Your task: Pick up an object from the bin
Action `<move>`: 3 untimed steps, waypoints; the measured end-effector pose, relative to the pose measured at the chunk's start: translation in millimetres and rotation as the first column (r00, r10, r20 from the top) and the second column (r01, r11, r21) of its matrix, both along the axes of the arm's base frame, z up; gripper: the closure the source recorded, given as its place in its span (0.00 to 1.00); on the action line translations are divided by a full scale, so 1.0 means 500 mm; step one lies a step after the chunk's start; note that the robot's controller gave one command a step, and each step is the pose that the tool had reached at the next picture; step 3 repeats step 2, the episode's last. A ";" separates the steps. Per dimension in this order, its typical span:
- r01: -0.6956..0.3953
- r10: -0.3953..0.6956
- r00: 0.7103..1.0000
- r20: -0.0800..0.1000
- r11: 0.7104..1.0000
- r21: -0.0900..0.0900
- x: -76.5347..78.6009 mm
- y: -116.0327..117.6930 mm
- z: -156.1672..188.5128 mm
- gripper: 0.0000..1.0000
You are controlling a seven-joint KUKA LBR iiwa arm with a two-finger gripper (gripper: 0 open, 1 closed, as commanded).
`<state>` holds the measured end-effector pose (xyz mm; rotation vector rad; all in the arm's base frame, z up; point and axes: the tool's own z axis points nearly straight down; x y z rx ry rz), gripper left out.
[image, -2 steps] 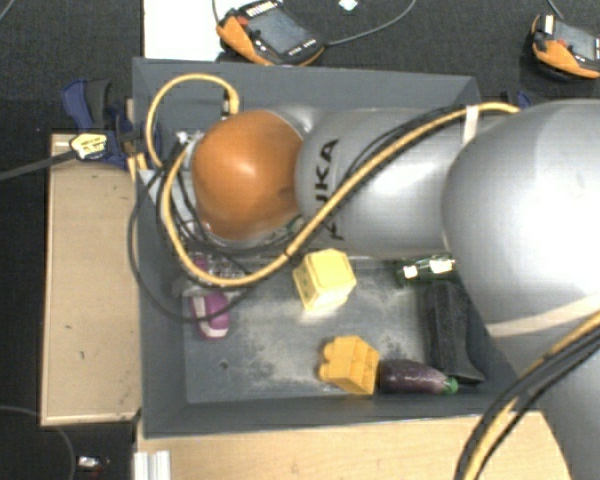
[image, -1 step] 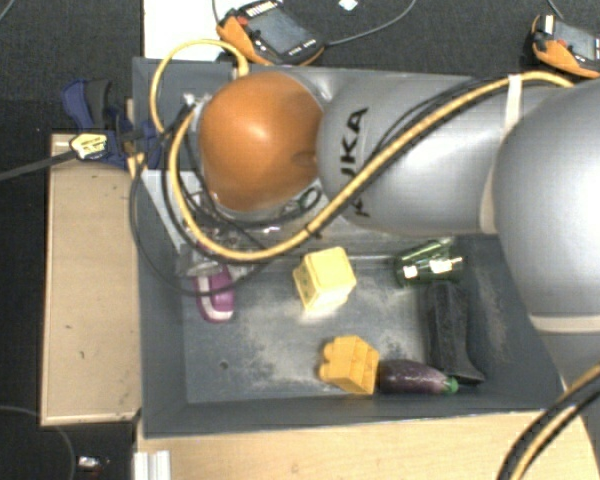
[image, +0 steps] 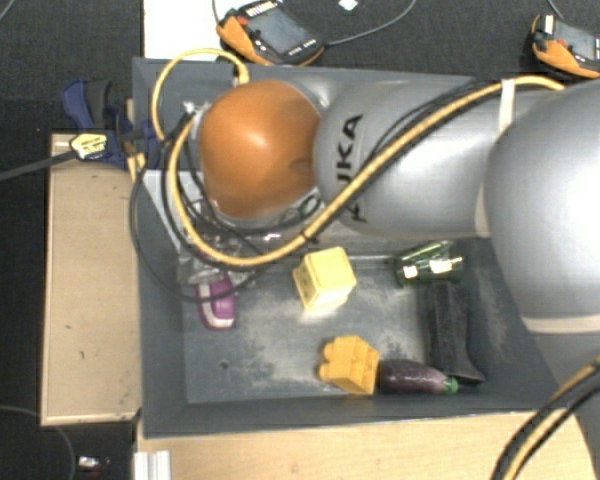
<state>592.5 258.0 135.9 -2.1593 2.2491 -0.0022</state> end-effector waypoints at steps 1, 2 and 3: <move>0.009 -0.009 1.000 0.012 1.000 0.009 0.006 0.003 0.023 1.00; 0.017 -0.017 1.000 0.007 1.000 0.007 0.003 0.002 0.119 1.00; 0.017 -0.017 1.000 0.007 1.000 0.007 0.003 0.002 0.119 1.00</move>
Offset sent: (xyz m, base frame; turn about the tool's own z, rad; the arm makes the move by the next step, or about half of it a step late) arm 0.0009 0.0005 0.0587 0.0028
